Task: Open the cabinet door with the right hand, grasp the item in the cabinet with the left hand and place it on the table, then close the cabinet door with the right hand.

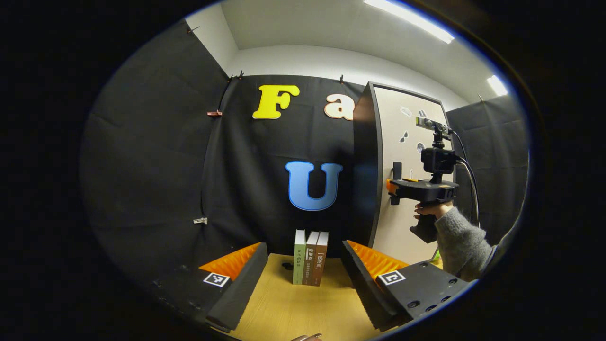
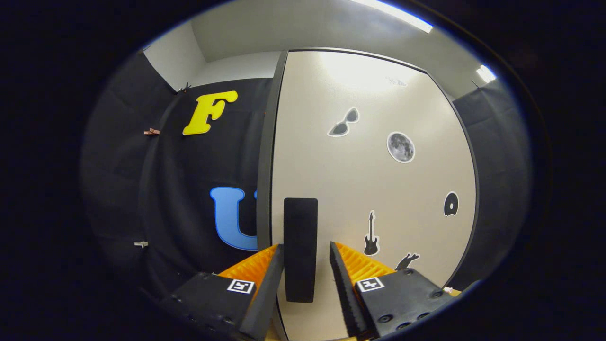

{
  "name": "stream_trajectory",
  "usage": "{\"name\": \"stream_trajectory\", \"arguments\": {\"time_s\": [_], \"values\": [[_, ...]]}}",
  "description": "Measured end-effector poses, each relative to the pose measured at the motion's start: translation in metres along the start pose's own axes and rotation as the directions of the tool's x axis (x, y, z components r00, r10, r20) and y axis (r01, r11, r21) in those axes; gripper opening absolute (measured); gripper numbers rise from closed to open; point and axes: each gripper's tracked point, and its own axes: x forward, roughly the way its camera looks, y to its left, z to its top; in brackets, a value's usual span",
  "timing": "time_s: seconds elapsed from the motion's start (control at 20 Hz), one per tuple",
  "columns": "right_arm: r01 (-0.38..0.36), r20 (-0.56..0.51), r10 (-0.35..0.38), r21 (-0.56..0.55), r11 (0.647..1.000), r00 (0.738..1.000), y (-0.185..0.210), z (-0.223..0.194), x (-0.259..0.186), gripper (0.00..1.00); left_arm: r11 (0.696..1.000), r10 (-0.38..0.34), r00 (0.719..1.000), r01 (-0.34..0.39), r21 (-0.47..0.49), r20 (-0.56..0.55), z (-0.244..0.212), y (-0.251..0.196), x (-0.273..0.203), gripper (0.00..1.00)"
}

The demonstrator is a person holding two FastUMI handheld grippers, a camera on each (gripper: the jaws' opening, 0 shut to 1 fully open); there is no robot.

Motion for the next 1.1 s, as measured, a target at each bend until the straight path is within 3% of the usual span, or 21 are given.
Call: {"name": "stream_trajectory", "arguments": {"time_s": [0.2, 0.4, 0.45, 0.55, 0.6, 0.8, 0.85, 1.1], "values": [[0.018, -0.003, -0.018, 0.017, 1.0, 1.0, 0.007, 0.0, 0.005, 0.39, 1.0, 0.007, 1.0, -0.007, 0.01, -0.009, -0.002, 0.005, -0.002, 0.98], [0.041, -0.004, -0.041, -0.02, 0.999, 0.999, 0.006, -0.001, 0.003, 0.33, 1.0, 0.019, 1.0, -0.019, 0.008, -0.009, -0.001, 0.008, -0.007, 0.98], [0.048, -0.011, -0.048, -0.004, 0.999, 0.999, 0.006, -0.003, 0.005, 0.25, 1.0, 0.024, 1.0, -0.024, 0.007, -0.008, 0.0, 0.009, -0.01, 0.98], [0.052, -0.009, -0.052, -0.01, 0.999, 0.999, 0.005, -0.002, 0.004, 0.25, 0.999, 0.033, 0.999, -0.033, 0.003, -0.004, 0.003, 0.007, -0.017, 0.98], [0.052, -0.01, -0.052, -0.015, 0.999, 0.999, 0.005, -0.001, 0.004, 0.16, 0.999, 0.038, 0.999, -0.038, 0.001, 0.0, 0.005, 0.008, -0.021, 0.98], [0.0, -0.061, -0.002, -0.023, 1.0, 0.998, 0.005, -0.006, 0.002, 0.16, 0.999, 0.038, 0.999, -0.038, -0.027, 0.005, 0.007, 0.002, -0.041, 0.98], [-0.015, -0.065, 0.013, -0.019, 1.0, 0.998, 0.005, -0.003, 0.0, 0.06, 0.999, 0.037, 0.999, -0.037, -0.029, 0.006, 0.008, 0.0, -0.045, 0.97], [-0.085, -0.073, 0.084, -0.009, 0.996, 0.994, 0.007, 0.006, -0.026, 0.06, 0.999, 0.026, 1.0, -0.026, -0.027, 0.006, 0.014, -0.011, -0.064, 0.95]]}}
